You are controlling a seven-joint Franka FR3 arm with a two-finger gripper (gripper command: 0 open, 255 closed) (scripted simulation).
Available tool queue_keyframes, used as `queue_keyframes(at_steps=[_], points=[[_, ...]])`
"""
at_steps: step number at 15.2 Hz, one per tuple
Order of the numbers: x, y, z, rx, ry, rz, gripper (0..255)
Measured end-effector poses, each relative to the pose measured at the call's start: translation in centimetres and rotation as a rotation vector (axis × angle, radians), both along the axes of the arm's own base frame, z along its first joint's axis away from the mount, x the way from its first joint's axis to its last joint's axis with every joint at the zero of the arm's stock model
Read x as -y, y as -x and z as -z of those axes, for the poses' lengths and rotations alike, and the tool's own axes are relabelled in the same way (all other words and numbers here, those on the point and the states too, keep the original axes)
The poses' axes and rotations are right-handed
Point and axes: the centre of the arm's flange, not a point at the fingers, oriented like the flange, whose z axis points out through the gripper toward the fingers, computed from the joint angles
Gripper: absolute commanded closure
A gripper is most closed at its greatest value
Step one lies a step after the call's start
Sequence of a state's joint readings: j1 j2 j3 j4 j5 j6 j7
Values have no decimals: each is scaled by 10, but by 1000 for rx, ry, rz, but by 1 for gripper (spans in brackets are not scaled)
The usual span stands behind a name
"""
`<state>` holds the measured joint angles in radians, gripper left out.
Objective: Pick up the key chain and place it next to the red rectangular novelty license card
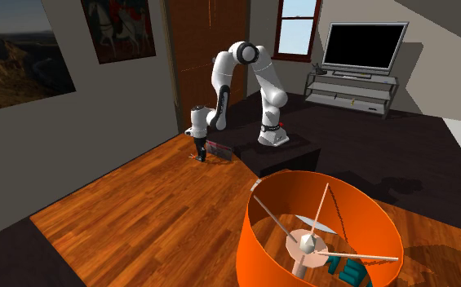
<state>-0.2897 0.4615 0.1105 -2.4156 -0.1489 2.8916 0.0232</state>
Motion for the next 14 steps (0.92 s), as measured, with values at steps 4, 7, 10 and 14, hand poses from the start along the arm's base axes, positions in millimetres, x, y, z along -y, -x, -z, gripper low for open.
queue_keyframes(at_steps=[4, 7, 10, 14], points=[[0, 0, 0, 0, 0, 0, 0], [0, 0, 0, 0, 0, 0, 0], [0, -1, -16, 1, 0, 0, 0], [1, 1, -47, 1, 0, 0, 0]])
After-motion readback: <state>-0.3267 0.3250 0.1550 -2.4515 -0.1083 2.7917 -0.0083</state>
